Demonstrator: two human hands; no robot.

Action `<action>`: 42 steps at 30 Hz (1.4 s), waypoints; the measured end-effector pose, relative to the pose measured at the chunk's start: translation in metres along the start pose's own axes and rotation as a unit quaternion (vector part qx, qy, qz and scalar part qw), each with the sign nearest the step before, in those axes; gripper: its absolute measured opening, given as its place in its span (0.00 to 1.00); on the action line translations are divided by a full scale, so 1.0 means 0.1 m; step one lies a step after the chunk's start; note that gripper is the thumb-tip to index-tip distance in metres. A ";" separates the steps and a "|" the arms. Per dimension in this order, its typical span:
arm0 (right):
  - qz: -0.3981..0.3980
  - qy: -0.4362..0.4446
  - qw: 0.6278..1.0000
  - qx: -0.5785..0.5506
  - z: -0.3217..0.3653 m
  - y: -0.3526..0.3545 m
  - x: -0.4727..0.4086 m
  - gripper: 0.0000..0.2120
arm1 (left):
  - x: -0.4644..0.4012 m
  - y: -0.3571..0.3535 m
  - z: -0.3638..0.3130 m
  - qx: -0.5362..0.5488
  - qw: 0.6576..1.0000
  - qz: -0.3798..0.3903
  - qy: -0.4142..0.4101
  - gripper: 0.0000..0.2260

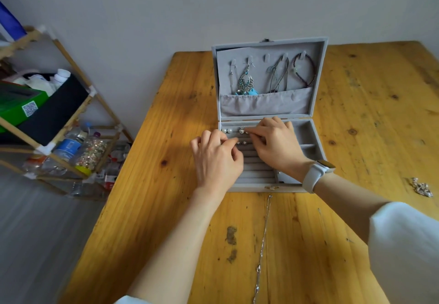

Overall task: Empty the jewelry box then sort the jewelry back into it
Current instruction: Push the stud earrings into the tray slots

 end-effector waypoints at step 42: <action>0.095 0.127 0.987 0.031 -0.12 0.04 -0.22 0.09 | -0.12 0.01 -0.18 0.000 0.997 -0.024 -0.070 0.10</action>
Point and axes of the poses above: each hand's wrist, its own x-axis away from the middle knuckle, its own y-axis out of the back of the hand, z = x × y, the point moved 7 cm from there along -x, towards the middle knuckle, and after that the axes turned 10 degrees about y, right-handed, at the moved point
